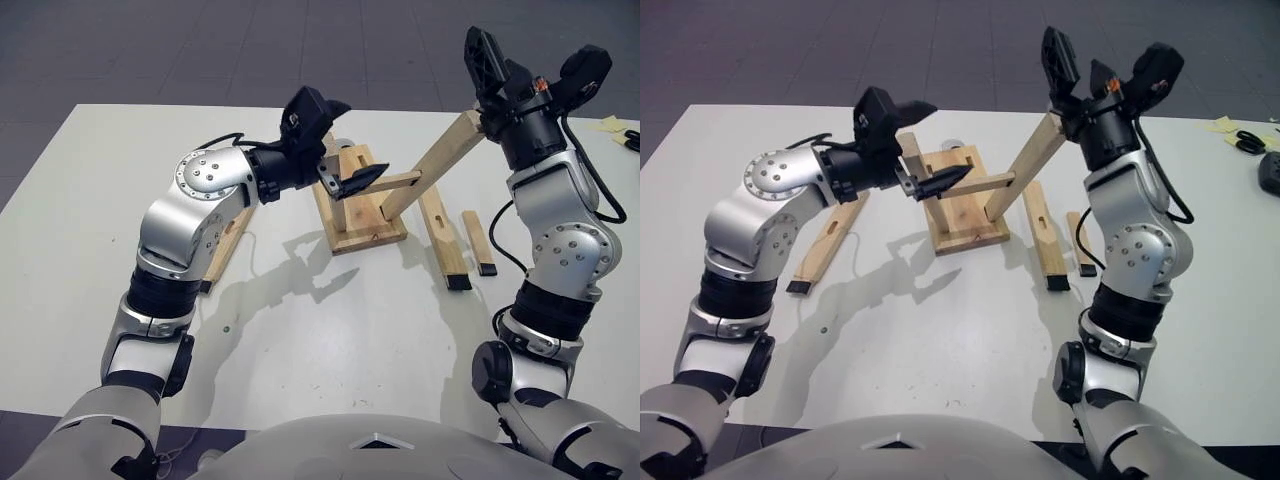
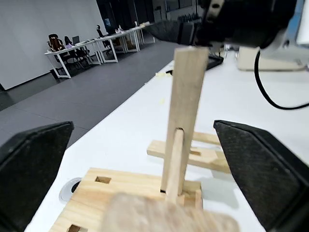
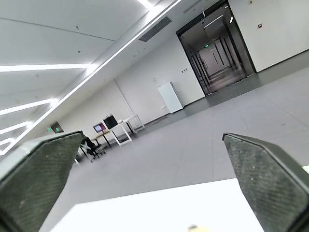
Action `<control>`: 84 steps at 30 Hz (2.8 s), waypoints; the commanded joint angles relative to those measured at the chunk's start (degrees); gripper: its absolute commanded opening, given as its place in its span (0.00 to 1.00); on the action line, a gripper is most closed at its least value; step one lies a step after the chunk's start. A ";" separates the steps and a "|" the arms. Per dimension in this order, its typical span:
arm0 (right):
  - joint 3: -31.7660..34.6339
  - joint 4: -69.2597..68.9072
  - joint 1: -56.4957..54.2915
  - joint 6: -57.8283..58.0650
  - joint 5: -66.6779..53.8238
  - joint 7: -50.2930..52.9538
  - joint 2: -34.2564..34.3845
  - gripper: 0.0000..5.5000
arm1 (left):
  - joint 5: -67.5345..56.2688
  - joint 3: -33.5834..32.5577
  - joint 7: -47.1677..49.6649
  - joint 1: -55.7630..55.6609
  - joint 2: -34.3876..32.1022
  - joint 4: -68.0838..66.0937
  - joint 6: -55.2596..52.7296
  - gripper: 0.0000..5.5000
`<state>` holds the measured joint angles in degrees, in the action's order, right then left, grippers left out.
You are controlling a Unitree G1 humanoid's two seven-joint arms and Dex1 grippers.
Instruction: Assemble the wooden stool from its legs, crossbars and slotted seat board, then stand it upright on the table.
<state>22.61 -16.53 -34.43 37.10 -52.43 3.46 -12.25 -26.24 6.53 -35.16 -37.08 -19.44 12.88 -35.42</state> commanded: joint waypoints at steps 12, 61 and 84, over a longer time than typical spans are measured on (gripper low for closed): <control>-22.04 14.19 17.67 7.55 7.89 -3.88 -3.57 0.98 | -10.86 -10.00 7.51 -3.18 3.84 2.78 -7.06 0.98; -10.40 7.92 24.20 -9.43 5.70 -1.45 3.56 0.98 | -19.10 -15.10 14.54 -3.55 6.43 4.79 -8.68 0.98; -8.80 7.95 10.69 -15.67 19.60 -1.76 3.73 0.98 | -16.49 -19.92 15.06 -18.14 5.05 -14.87 0.63 0.98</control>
<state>13.69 -7.98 -23.96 20.34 -33.19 1.86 -8.42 -42.48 -13.44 -19.32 -53.27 -14.66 -1.99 -35.08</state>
